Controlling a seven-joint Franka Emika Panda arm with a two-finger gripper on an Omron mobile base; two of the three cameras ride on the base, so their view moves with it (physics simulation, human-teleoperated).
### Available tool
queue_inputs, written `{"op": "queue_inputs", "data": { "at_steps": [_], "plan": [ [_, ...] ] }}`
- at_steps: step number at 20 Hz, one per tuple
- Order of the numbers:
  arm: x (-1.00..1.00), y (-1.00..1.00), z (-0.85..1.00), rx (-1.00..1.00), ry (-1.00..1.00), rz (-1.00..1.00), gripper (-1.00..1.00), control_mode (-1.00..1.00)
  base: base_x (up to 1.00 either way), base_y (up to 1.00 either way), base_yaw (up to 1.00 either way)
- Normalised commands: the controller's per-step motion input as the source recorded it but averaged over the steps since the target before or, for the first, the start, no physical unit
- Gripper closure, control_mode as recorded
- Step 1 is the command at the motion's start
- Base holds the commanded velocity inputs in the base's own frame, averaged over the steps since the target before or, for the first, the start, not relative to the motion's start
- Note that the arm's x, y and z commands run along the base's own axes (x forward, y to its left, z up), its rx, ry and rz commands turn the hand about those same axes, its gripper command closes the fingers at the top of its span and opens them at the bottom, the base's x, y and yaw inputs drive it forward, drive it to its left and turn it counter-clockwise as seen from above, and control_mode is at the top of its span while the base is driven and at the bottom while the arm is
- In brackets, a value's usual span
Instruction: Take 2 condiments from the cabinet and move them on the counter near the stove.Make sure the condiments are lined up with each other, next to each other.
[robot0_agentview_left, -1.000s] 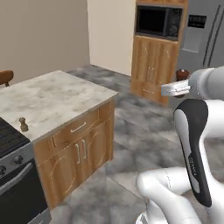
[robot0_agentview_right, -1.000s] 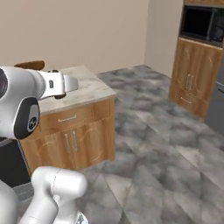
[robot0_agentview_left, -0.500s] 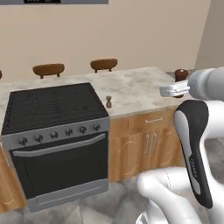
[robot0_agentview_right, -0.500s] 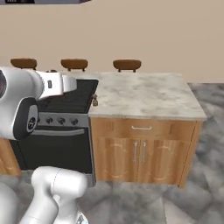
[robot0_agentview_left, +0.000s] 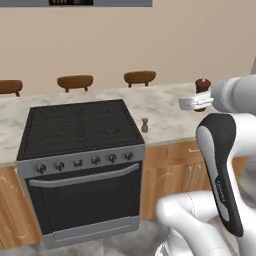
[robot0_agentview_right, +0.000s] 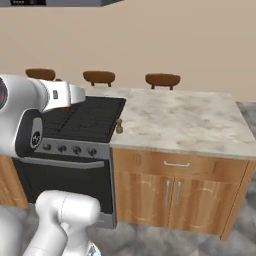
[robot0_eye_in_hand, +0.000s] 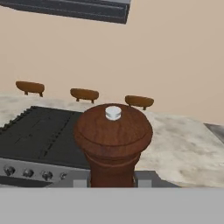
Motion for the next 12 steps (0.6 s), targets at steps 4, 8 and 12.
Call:
{"op": "queue_inputs", "data": {
  "at_steps": [4, 8, 12],
  "plan": [
    [0.00, 0.00, 0.00, 0.00, 0.00, 0.00, 1.00, 1.00, 0.73, 0.43, -0.01],
    [0.00, 0.00, 0.00, 0.00, 0.00, 0.00, 1.00, 1.00, 0.69, 0.73, 0.00],
    [0.00, 0.00, 0.00, 0.00, 0.00, 0.00, 1.00, 1.00, 0.75, 0.63, 0.00]
  ]
}}
